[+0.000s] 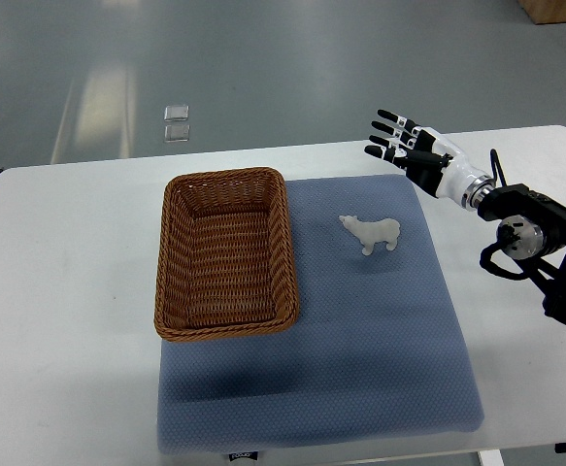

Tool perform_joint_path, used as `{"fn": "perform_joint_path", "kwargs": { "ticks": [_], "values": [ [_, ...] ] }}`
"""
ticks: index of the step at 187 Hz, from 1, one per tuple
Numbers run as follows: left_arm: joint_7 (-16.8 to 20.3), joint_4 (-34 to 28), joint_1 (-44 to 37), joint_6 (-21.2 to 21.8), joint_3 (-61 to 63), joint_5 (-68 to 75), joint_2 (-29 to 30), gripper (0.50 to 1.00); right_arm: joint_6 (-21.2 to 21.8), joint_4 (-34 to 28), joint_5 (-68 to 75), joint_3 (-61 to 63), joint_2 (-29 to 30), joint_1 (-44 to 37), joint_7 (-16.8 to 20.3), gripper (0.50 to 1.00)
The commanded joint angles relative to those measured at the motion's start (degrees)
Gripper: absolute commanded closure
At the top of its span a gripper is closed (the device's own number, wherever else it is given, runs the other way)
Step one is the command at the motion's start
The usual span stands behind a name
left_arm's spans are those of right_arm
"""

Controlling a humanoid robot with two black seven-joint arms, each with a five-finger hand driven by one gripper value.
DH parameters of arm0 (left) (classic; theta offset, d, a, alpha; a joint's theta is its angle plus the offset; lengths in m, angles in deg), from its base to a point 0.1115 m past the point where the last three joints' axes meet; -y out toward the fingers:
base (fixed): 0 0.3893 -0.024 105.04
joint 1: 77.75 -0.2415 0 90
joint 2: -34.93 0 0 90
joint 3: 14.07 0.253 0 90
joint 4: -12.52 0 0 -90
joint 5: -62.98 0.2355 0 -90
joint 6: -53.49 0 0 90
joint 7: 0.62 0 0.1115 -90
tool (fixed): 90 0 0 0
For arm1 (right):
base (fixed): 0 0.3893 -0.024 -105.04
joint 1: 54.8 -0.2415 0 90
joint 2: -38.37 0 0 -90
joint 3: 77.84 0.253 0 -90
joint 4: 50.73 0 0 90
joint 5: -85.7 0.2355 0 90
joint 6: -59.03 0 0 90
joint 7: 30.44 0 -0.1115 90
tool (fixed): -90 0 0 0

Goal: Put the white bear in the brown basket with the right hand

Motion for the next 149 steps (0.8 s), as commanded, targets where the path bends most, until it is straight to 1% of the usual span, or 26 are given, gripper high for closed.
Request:
{"fn": "perform_joint_path", "kwargs": {
  "ticks": [1, 81, 93, 132, 149],
  "values": [
    [0.00, -0.08, -0.16, -0.02, -0.02, 0.00, 0.00, 0.500, 0.06, 0.00, -0.06, -0.04, 0.08, 0.00, 0.00, 0.554],
    [-0.09, 0.00, -0.25, 0.25, -0.02, 0.00, 0.00, 0.500, 0.50, -0.17, -2.52, -1.27, -0.71, -0.79, 0.00, 0.554],
    [-0.09, 0.00, -0.25, 0.25, -0.02, 0.00, 0.00, 0.500, 0.50, -0.35, -7.18, -1.27, -0.97, -1.32, 0.00, 0.554],
    [-0.09, 0.00, -0.25, 0.16, -0.02, 0.00, 0.00, 0.500, 0.59, -1.93, -28.98, -1.36, -3.43, -3.34, -0.44, 0.554],
    [-0.09, 0.00, -0.25, 0.25, -0.02, 0.00, 0.00, 0.500, 2.26, -2.90, -35.48, -1.80, -4.75, -4.40, -1.49, 0.554]
  ]
}}
